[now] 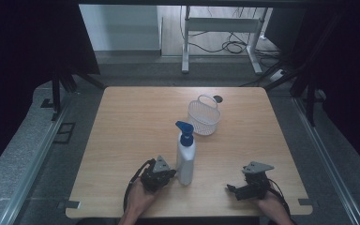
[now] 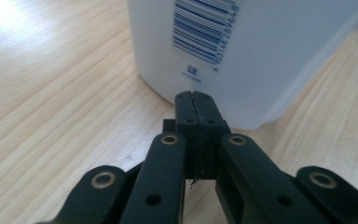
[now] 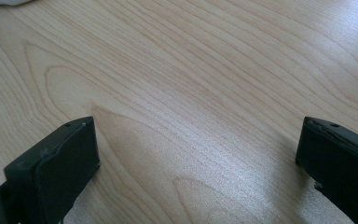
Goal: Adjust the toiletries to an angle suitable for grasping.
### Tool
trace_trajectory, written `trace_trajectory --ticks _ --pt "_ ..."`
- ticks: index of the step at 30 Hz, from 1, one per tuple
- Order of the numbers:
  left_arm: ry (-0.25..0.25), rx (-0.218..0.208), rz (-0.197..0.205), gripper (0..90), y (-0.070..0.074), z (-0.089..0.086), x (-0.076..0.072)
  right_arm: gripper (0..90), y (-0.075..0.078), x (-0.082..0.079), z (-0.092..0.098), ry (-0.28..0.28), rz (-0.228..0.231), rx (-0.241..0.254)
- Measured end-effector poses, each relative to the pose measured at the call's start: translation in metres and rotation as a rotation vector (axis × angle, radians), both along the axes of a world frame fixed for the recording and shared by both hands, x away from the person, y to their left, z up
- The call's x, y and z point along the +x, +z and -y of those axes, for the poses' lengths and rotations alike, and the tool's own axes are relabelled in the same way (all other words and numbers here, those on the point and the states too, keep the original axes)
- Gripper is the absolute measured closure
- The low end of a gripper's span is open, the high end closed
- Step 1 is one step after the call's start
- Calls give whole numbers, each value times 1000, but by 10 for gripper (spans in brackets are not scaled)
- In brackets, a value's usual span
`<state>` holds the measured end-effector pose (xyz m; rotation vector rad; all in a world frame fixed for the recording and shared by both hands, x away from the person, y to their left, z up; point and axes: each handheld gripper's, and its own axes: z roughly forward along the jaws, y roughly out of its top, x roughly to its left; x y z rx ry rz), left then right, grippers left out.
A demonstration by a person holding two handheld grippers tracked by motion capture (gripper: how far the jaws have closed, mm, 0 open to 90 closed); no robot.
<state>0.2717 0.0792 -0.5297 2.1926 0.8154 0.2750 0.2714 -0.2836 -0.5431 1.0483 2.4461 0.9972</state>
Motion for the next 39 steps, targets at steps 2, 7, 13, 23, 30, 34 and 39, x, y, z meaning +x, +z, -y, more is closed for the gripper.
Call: trace_trajectory --ticks 2,7,13,23,30,34,39 --pt "-11 2 -1 892 0 3 -2 0 0 0 0 0 0 1" --pt "-41 3 -1 892 0 12 -7 0 0 0 0 1 0 0" --pt "-68 -1 1 892 1 21 -11 0 0 0 0 1 0 0" --pt "-98 -2 14 892 0 36 -14 0 0 0 0 0 1 0" --pt "-101 -3 25 892 0 43 -14 0 0 0 0 1 0 0" --pt "-108 1 28 892 1 48 -14 0 0 0 0 1 0 0" --pt "-110 10 25 891 1 47 -13 0 0 0 0 1 0 0"
